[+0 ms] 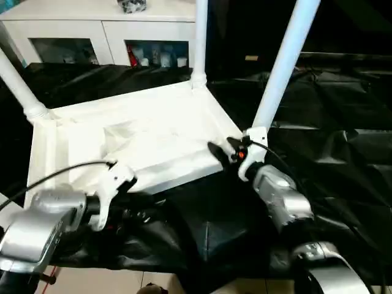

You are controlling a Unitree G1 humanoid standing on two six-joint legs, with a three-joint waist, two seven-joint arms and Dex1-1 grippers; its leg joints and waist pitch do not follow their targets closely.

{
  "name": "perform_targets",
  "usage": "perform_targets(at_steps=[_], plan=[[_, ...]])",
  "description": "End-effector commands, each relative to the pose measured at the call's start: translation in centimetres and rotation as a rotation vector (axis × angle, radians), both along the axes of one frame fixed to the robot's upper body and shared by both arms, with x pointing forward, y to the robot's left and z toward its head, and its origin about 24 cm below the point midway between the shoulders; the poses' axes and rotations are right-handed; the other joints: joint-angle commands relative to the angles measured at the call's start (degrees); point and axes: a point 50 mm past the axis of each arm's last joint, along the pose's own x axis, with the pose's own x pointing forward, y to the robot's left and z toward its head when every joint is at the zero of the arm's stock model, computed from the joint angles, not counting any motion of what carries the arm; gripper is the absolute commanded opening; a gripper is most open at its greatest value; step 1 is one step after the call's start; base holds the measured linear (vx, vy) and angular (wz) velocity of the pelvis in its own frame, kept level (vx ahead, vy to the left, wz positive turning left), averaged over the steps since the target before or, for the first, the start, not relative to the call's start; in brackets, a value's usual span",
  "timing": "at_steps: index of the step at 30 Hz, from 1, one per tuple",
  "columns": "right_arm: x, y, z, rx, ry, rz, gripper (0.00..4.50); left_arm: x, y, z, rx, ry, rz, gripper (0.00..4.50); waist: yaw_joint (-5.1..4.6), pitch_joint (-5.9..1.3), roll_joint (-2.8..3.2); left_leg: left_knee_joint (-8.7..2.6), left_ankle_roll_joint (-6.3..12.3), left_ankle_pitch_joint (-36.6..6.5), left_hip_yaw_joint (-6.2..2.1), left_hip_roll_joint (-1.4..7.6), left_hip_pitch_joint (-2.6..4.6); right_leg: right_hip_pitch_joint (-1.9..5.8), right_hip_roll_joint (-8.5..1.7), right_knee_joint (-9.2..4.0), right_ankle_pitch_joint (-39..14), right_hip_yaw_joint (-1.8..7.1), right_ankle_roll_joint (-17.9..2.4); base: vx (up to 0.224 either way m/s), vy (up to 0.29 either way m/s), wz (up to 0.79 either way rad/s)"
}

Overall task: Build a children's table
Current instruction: Rotate table base

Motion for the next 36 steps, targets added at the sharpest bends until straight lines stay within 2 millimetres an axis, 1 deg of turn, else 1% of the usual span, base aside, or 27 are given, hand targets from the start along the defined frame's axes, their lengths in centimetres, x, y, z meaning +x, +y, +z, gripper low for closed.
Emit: perform_targets(at_steps=[1,2,3,4,5,6,7,8,9,10,11,14,15,17,18,20,22,25,26,27,28,29,30,32,33,35,36], plan=[[0.8,-1.3,0.1,-0.001,-0.002,-0.124,3.75,0.0,0.5,0.4,0.052,-0.048,0.051,3.11,-0.46,-3.92,0.70,-3.92,-0.65,-11.5,-0.61,1.10,1.61,2.32,-2.10,-3.29,-4.8,2.21,-12.6,0.000,0.000,0.00],[0.8,-1.3,0.1,-0.001,-0.002,-0.124,3.75,0.0,0.5,0.4,0.052,-0.048,0.051,3.20,-0.45,-3.97,0.78,-3.89,-0.68,-11.5,-0.62,1.12,1.64,2.30,-2.15,-3.23,-4.6,2.21,-12.7,0.000,0.000,0.00],[1.1,-1.9,0.2,0.001,0.003,-0.181,3.75,-0.1,0.7,0.3,0.076,-0.052,0.062,3.34,-0.39,-3.93,0.66,-3.83,-0.57,-11.5,-0.51,1.04,1.76,2.21,-1.93,-3.32,-4.6,2.18,-12.6,0.000,0.000,0.00],[1.3,-2.4,0.2,0.003,0.005,-0.211,3.75,-0.1,0.8,0.2,0.092,-0.055,0.066,3.34,-0.39,-3.91,0.48,-3.81,-0.50,-11.5,-0.51,1.06,1.70,2.23,-1.96,-3.24,-4.5,2.22,-12.6,0.000,0.000,0.00],[1.6,-3.5,0.3,0.004,0.010,-0.279,3.75,-0.2,1.1,0.0,0.123,-0.064,0.074,3.46,-0.32,-3.90,0.57,-3.82,-0.46,-11.5,-0.55,0.99,1.66,2.30,-1.97,-3.27,-4.9,2.18,-12.4,0.000,0.000,0.00],[1.6,-3.5,0.3,0.004,0.010,-0.279,3.75,-0.2,1.1,0.0,0.123,-0.064,0.074,3.59,-0.29,-3.90,0.55,-3.79,-0.54,-11.5,-0.60,1.02,1.70,2.27,-2.04,-3.22,-5.4,2.19,-12.2,0.000,0.000,0.00],[1.8,-4.2,0.4,-0.006,0.011,-0.312,3.75,-0.1,1.3,0.0,0.133,-0.077,0.087,3.59,-0.19,-3.82,0.49,-3.72,-0.48,-12.1,-0.40,0.99,1.93,1.98,-1.85,-3.38,-5.8,2.22,-11.9,0.000,0.000,0.00],[1.9,-4.8,0.5,-0.016,0.009,-0.340,3.75,0.0,1.4,0.0,0.140,-0.089,0.102,3.70,-0.12,-3.84,0.52,-3.68,-0.57,-12.4,-0.37,0.99,2.07,1.90,-1.86,-3.39,-6.0,2.24,-11.9,0.000,0.000,0.00],[2.0,-4.9,0.5,-0.018,0.009,-0.344,3.75,0.1,1.4,0.0,0.140,-0.091,0.104,3.79,-0.11,-3.82,0.54,-3.70,-0.76,-12.9,-0.40,0.94,1.93,2.03,-1.84,-3.40,-6.4,2.23,-11.8,0.000,0.000,0.00],[2.1,-5.6,0.7,-0.024,0.008,-0.371,3.75,0.1,1.5,0.1,0.145,-0.101,0.113,3.79,-0.03,-3.78,0.39,-3.69,-0.81,-13.2,-0.40,0.94,1.85,2.02,-1.90,-3.46,-7.0,2.27,-11.4,0.000,0.000,0.00],[2.1,-5.6,0.7,-0.024,0.008,-0.371,3.75,0.1,1.5,0.1,0.145,-0.101,0.113,3.98,-0.05,-3.79,0.39,-3.71,-0.89,-13.5,-0.46,0.93,1.83,2.05,-1.91,-3.43,-7.6,2.23,-11.4,0.000,0.000,0.00],[2.6,-8.6,1.5,-0.055,-0.008,-0.457,3.75,0.4,1.8,0.2,0.159,-0.131,0.137,4.17,-0.04,-3.79,0.44,-3.67,-1.28,-14.6,-0.57,0.92,1.81,2.03,-1.91,-3.54,-9.4,2.17,-10.9,0.000,0.000,0.00],[2.6,-9.1,1.7,-0.059,-0.010,-0.470,3.75,0.5,1.9,0.2,0.166,-0.140,0.143,4.39,0.08,-3.79,0.40,-3.56,-1.34,-15.0,-0.46,0.92,2.01,1.83,-1.83,-3.58,-9.4,2.19,-11.0,0.000,0.000,0.00],[2.8,-10.6,2.2,-0.073,-0.020,-0.517,3.75,0.7,2.1,0.1,0.187,-0.168,0.164,4.39,0.22,-3.77,0.23,-3.48,-1.18,-14.9,-0.42,0.86,1.84,1.95,-1.87,-3.68,-9.8,2.25,-10.7,0.000,0.000,0.00],[2.8,-10.6,2.2,-0.073,-0.020,-0.517,3.75,0.7,2.1,0.1,0.187,-0.168,0.164,4.47,0.34,-3.91,0.22,-3.33,-1.07,-14.1,-0.41,0.82,1.80,1.98,-1.83,-3.50,-9.1,2.24,-10.5,0.000,0.000,0.00],[2.8,-12.2,2.7,-0.085,-0.029,-0.564,3.75,1.1,2.4,0.1,0.208,-0.201,0.190,4.47,0.51,-3.98,0.16,-3.27,-0.77,-13.1,-0.50,0.80,1.47,2.22,-1.89,-3.37,-8.5,2.16,-10.5,0.000,0.000,0.00],[2.8,-13.0,3.0,-0.089,-0.035,-0.589,3.75,1.4,2.6,0.1,0.219,-0.230,0.207,4.47,0.60,-4.10,0.11,-3.04,-0.40,-12.1,-0.49,0.66,1.27,2.29,-1.82,-3.24,-7.5,2.09,-10.6,0.000,0.000,0.00],[2.5,-15.0,3.4,-0.103,-0.041,-0.647,3.75,2.0,3.1,0.5,0.229,-0.304,0.255,4.47,0.86,-4.27,-0.02,-2.76,0.08,-11.2,-0.41,0.63,1.26,2.33,-1.78,-3.09,-6.0,2.07,-10.9,0.000,0.000,0.00],[2.5,-15.1,3.4,-0.103,-0.041,-0.650,3.75,2.0,3.1,0.5,0.229,-0.310,0.258,4.47,0.83,-4.26,0.32,-2.77,0.11,-11.1,-0.51,0.63,1.08,2.40,-1.84,-2.95,-5.7,2.02,-11.2,0.000,0.000,0.00],[2.5,-15.2,3.4,-0.103,-0.041,-0.653,3.75,2.1,3.1,0.5,0.229,-0.318,0.262,4.47,0.80,-4.22,0.14,-2.73,0.21,-11.3,-0.47,0.64,1.06,2.38,-1.79,-3.05,-5.7,1.98,-11.1,0.000,0.000,0.00],[2.3,-15.5,3.2,-0.105,-0.037,-0.654,3.75,2.1,3.3,0.5,0.211,-0.328,0.284,4.47,0.74,-4.25,0.25,-2.66,0.30,-11.3,-0.49,0.55,1.01,2.44,-1.76,-2.96,-5.7,1.93,-11.2,0.000,0.000,0.00],[2.3,-15.5,3.2,-0.105,-0.037,-0.654,3.75,2.1,3.3,0.5,0.211,-0.328,0.284,4.47,0.61,-4.23,0.12,-2.66,0.37,-11.4,-0.46,0.56,0.98,2.47,-1.71,-3.03,-5.6,1.93,-11.2,0.000,0.000,0.00],[2.0,-15.1,2.7,-0.128,-0.040,-0.585,3.75,1.9,3.8,0.5,0.179,-0.336,0.325,4.47,0.62,-4.26,0.08,-2.60,0.48,-11.4,-0.47,0.54,1.01,2.47,-1.71,-2.98,-5.6,1.89,-11.4,0.000,0.000,0.00],[1.9,-14.8,2.4,-0.139,-0.043,-0.545,3.75,1.8,4.1,0.5,0.170,-0.340,0.333,4.47,0.40,-4.15,0.01,-2.61,0.91,-12.1,-0.48,0.51,0.86,2.51,-1.75,-3.17,-6.6,1.86,-11.6,0.000,0.000,0.00],[1.7,-14.1,2.0,-0.178,-0.059,-0.479,3.75,1.8,4.4,0.8,0.136,-0.361,0.358,4.47,0.12,-4.09,-0.28,-2.72,1.17,-12.3,-0.55,0.54,0.68,2.60,-1.80,-3.28,-7.3,1.80,-11.6,0.000,0.000,0.00],[1.6,-13.9,1.9,-0.190,-0.064,-0.461,3.75,1.8,4.5,0.9,0.121,-0.367,0.369,4.47,-0.07,-4.04,-0.16,-2.72,1.29,-12.7,-0.55,0.61,0.78,2.44,-1.89,-3.41,-8.5,1.84,-11.8,0.000,0.000,0.00],[1.2,-13.7,1.5,-0.181,-0.070,-0.444,3.75,1.9,4.8,1.0,0.096,-0.385,0.394,4.47,-0.21,-4.07,-0.72,-2.74,1.57,-12.8,-0.48,0.67,0.80,2.50,-1.84,-3.49,-8.7,1.89,-11.9,0.000,0.000,0.00]])
